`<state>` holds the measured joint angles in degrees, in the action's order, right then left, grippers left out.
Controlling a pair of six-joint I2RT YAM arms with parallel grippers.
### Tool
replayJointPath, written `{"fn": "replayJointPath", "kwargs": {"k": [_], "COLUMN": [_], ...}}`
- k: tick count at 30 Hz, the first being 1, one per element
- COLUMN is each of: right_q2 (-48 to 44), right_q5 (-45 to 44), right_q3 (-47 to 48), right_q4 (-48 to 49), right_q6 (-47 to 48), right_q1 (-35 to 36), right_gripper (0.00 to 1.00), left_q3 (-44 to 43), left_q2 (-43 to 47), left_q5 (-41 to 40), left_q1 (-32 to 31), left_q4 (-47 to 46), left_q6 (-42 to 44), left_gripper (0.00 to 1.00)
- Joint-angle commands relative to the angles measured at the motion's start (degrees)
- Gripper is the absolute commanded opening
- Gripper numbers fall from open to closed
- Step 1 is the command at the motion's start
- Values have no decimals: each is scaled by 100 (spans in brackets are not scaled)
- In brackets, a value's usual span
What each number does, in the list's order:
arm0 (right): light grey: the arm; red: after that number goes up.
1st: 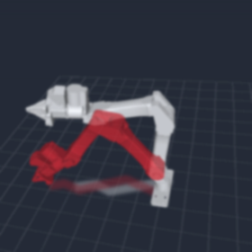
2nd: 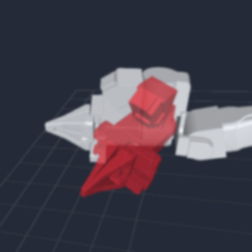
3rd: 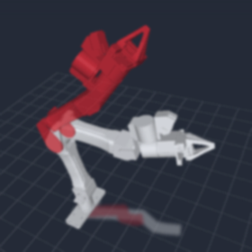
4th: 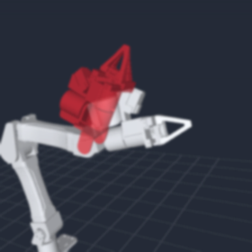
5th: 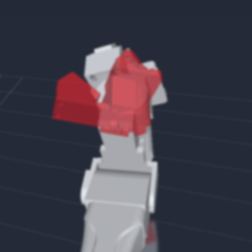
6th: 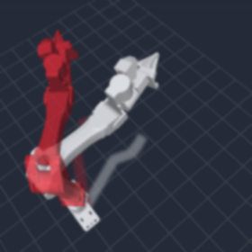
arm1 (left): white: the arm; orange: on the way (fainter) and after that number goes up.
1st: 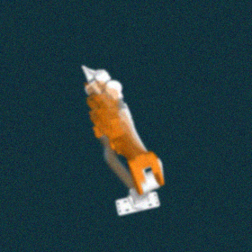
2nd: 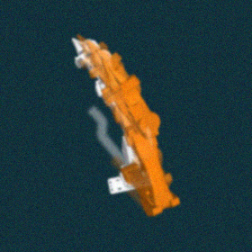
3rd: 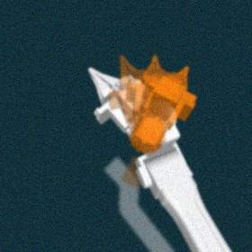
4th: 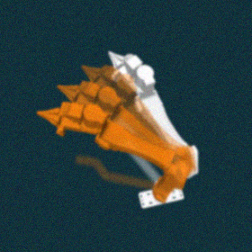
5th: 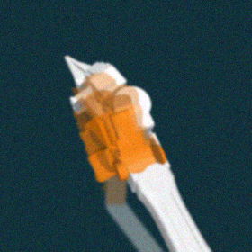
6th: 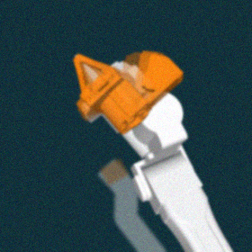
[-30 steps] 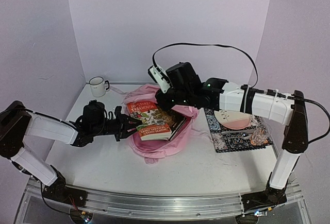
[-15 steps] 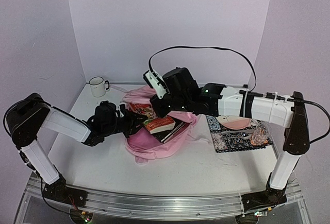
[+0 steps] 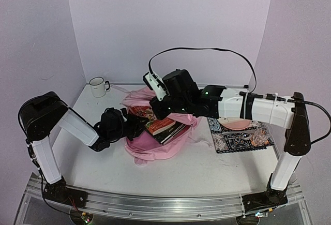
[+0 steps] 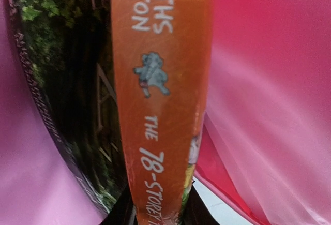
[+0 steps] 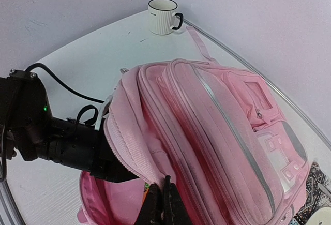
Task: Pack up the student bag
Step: Place the book in the largest pocket of the bag.
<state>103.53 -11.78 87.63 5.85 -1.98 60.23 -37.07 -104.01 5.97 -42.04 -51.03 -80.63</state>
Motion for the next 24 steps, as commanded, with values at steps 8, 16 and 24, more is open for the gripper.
{"fn": "replayJointPath", "kwargs": {"k": [8,16,24], "right_q2": [-159,-175,-202], "right_q5": [-82,-130,-173], "right_q3": [33,-59,-76], "right_q4": [636,631,629], "right_q6": [-130,-144,-140], "right_q1": [124,126,122], "right_gripper": [0,0,0], "left_q3": [-468,-974,-1637], "left_q2": [193,440,596], "left_q5": [-1157,-1676,-2432], "left_q1": [-367,-801,-1125], "left_q4": [416,1734,3569], "left_q6": [1355,2309,3060], "left_gripper": [57,64,71]}}
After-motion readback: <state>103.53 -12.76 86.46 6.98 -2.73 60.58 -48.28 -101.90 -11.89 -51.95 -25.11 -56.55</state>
